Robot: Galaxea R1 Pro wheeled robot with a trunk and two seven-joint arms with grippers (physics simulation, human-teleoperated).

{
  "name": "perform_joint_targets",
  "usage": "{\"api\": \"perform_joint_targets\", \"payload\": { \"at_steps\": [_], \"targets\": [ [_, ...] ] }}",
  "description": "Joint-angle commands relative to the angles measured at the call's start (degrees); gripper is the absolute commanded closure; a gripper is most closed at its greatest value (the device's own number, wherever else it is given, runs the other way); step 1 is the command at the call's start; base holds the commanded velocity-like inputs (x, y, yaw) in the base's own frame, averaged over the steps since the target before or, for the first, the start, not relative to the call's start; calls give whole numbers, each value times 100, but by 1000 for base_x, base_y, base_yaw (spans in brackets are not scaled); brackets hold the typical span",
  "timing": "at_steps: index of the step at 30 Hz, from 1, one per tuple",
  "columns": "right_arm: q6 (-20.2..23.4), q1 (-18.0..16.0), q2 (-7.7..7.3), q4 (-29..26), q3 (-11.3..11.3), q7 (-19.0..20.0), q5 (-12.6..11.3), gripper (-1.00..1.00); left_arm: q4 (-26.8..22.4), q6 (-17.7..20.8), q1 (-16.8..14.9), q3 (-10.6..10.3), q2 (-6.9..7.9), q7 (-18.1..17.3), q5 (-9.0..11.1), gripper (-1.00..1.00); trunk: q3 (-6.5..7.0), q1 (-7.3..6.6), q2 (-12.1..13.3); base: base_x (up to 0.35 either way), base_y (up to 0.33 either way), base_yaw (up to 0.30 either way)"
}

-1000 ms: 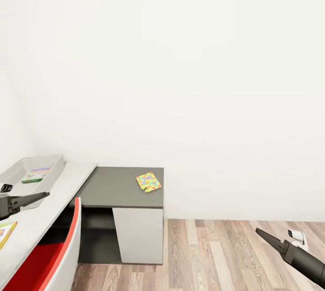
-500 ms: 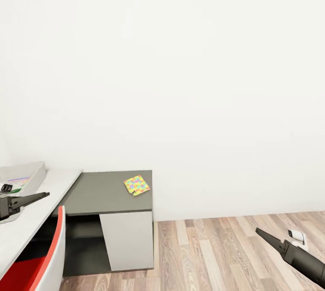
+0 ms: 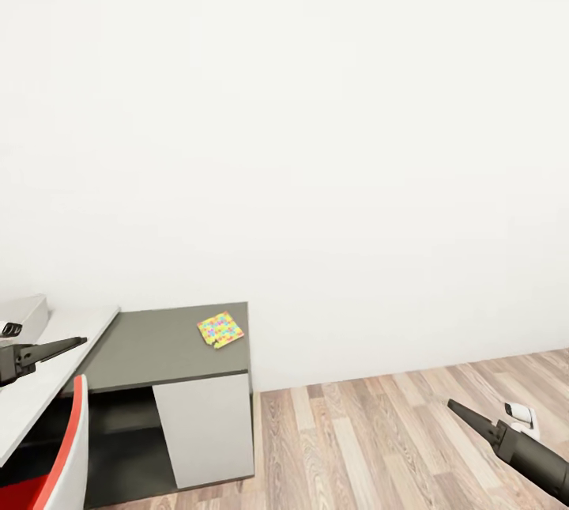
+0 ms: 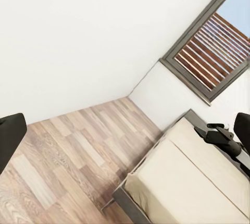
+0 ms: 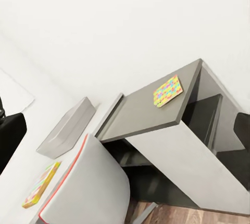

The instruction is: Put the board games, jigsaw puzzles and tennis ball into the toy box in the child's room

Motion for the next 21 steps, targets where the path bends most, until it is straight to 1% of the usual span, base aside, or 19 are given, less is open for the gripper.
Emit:
{"api": "perform_joint_targets", "payload": {
  "at_steps": [1, 18, 21],
  "targets": [
    [60, -3, -1, 2, -3, 16, -10, -100, 0, 61, -1, 4, 1, -25, -7, -100, 0, 2, -4, -5, 0, -85],
    [60, -3, 5, 2, -65, 14, -15, -100, 0, 54, -1, 12, 1, -25, 9, -100, 9, 2, -4, -1, 0, -15],
    [64, -3, 5, 2, -70, 11, -17, -100, 0, 53, -1, 13, 1, -25, 9, -100, 10, 2, -4, 0, 0, -68]
  ]
}}
